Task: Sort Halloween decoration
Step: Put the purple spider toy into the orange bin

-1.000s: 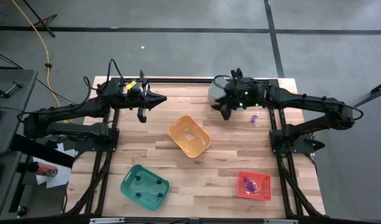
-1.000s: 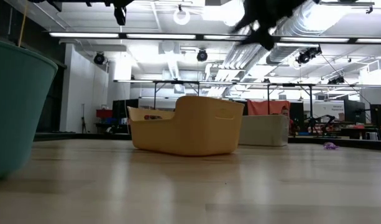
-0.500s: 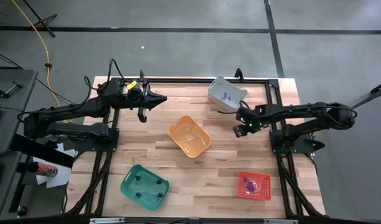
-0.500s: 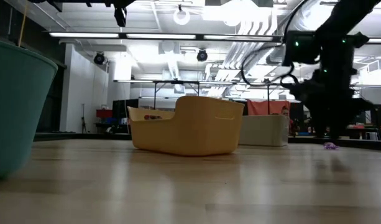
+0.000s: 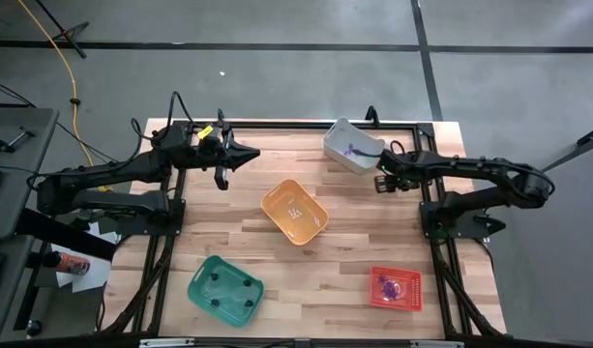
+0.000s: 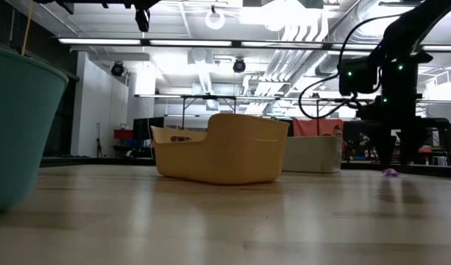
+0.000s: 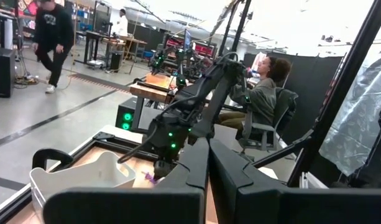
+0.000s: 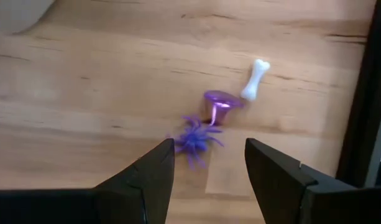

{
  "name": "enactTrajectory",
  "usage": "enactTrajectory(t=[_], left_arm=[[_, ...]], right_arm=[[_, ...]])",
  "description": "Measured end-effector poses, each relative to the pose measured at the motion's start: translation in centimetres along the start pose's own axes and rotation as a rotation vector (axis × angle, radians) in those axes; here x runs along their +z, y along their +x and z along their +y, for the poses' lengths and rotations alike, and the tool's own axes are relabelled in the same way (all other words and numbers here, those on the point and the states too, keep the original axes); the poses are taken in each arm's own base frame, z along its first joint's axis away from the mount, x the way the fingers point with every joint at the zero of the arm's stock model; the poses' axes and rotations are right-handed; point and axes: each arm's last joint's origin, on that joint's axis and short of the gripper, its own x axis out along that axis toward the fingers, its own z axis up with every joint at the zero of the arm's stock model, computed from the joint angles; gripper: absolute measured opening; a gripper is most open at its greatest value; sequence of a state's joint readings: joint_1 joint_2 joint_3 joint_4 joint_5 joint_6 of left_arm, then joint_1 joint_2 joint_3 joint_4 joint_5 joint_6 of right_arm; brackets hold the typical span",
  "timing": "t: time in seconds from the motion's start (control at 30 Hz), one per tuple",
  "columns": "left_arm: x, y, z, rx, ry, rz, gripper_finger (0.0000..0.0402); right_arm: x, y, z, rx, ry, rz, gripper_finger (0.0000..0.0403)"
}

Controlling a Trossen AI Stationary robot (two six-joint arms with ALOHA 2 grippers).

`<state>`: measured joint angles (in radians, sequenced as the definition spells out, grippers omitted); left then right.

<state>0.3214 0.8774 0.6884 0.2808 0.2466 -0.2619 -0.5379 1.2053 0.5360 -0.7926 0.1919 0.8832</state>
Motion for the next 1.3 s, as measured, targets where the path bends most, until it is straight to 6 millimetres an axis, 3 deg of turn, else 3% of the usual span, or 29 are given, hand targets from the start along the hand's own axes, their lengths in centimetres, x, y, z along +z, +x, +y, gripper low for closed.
enactTrajectory(t=[0.27, 0.63, 0.8, 0.97, 1.3], left_arm=[[-0.17, -0.01, 0.04, 0.004, -0.005, 0.017, 0.0000], [-0.29, -0.02, 0.07, 0.008, -0.007, 0.030, 0.0000], [-0.29, -0.02, 0.07, 0.007, -0.013, 0.029, 0.0000], [-0.28, -0.02, 0.07, 0.007, -0.017, 0.029, 0.0000], [-0.28, -0.02, 0.06, 0.005, -0.024, 0.029, 0.0000]], right_arm=[[0.18, 0.71, -0.37, 0.022, 0.010, -0.002, 0.0180], [0.16, 0.70, -0.30, 0.040, 0.010, 0.013, 0.0069], [0.16, 0.70, -0.31, 0.039, 0.015, 0.013, 0.0047], [0.14, 0.71, -0.34, 0.032, 0.034, 0.012, 0.0062], [0.11, 0.70, -0.49, 0.006, 0.041, 0.001, 0.0147]])
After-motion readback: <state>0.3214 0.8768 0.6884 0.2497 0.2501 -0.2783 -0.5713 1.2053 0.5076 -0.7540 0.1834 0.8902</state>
